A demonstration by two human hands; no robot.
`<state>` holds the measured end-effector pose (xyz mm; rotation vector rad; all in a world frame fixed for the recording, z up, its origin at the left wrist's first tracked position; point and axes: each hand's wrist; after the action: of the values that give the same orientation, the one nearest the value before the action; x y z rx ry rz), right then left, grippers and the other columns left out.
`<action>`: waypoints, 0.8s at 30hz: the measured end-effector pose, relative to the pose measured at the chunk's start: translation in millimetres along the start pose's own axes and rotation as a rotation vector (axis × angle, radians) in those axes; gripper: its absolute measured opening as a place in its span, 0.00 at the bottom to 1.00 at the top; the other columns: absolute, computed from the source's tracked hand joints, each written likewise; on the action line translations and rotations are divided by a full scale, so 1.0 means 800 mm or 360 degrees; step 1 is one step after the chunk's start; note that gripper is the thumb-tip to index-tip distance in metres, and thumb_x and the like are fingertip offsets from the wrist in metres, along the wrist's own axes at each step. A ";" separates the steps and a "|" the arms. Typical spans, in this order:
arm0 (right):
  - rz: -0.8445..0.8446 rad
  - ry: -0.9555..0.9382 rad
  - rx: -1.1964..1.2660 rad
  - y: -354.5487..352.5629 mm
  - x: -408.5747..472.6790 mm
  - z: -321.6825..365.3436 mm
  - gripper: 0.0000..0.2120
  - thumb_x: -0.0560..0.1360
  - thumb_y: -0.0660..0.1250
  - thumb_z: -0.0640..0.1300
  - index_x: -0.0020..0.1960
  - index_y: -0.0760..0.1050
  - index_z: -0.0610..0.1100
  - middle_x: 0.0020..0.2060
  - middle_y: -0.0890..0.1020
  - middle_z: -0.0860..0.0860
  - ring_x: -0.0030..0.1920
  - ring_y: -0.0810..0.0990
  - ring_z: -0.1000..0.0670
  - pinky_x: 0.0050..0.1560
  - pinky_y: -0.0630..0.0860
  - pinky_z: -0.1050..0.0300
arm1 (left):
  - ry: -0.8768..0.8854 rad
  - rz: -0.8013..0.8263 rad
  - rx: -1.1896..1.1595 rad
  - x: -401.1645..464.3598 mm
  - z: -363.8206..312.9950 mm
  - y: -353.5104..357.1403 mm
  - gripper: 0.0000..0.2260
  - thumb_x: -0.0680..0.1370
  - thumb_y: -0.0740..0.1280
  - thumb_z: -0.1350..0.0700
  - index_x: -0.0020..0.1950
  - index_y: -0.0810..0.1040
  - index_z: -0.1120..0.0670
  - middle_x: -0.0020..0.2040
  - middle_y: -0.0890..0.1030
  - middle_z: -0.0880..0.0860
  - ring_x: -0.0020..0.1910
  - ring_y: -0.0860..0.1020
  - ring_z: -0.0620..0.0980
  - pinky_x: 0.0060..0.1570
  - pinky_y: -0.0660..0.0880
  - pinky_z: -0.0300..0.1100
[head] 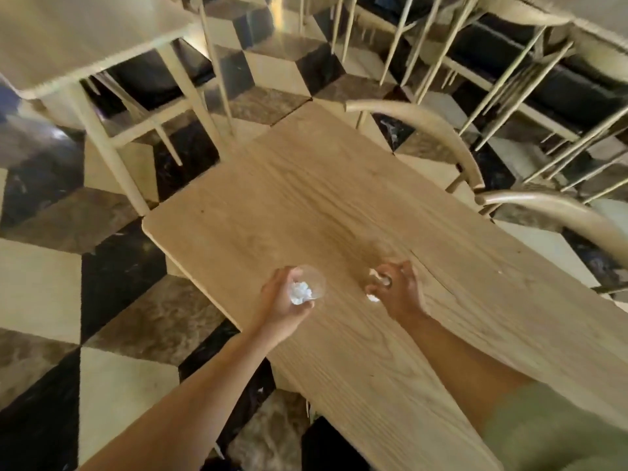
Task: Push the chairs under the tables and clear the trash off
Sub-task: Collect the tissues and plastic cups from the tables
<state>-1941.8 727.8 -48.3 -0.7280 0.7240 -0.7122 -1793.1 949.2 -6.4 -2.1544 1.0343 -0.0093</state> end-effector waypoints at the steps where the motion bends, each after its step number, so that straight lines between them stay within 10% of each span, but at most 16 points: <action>1: -0.0065 -0.0021 0.0020 0.011 -0.008 0.004 0.11 0.71 0.79 0.47 0.50 0.81 0.45 0.49 0.76 0.51 0.44 0.80 0.47 0.46 0.81 0.46 | 0.0037 0.0021 -0.0002 0.010 0.007 -0.010 0.24 0.74 0.76 0.55 0.69 0.74 0.53 0.64 0.77 0.50 0.60 0.75 0.49 0.56 0.65 0.37; 8: 0.0009 0.0169 0.0044 0.060 -0.062 0.131 0.13 0.75 0.73 0.45 0.32 0.79 0.52 0.33 0.84 0.50 0.35 0.83 0.50 0.38 0.77 0.57 | 0.0287 0.0341 0.0120 0.044 0.060 -0.111 0.25 0.75 0.75 0.54 0.70 0.73 0.54 0.63 0.77 0.50 0.61 0.76 0.51 0.58 0.71 0.42; 15: 0.0021 -0.0141 0.0665 0.123 -0.076 0.416 0.04 0.75 0.74 0.37 0.41 0.84 0.42 0.29 0.85 0.50 0.29 0.82 0.55 0.35 0.78 0.62 | 0.0257 0.0329 0.0162 0.051 0.157 -0.289 0.23 0.74 0.74 0.55 0.68 0.74 0.53 0.62 0.76 0.51 0.61 0.77 0.52 0.58 0.74 0.42; 24: 0.0721 -0.1074 -0.0659 0.272 -0.029 0.711 0.17 0.81 0.63 0.36 0.68 0.77 0.46 0.61 0.81 0.50 0.60 0.79 0.48 0.61 0.76 0.55 | 0.0117 -0.0018 0.0130 0.114 0.276 -0.514 0.21 0.76 0.74 0.52 0.67 0.73 0.50 0.61 0.77 0.48 0.59 0.79 0.47 0.60 0.77 0.41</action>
<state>-1444.9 1049.9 95.9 -1.0612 0.3822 0.1199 -1388.4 1189.3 60.3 -2.0990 1.0459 -0.1350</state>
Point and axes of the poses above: each hand's wrist, its own x-axis towards the middle knuckle, its own y-axis out of the palm, z = x × y
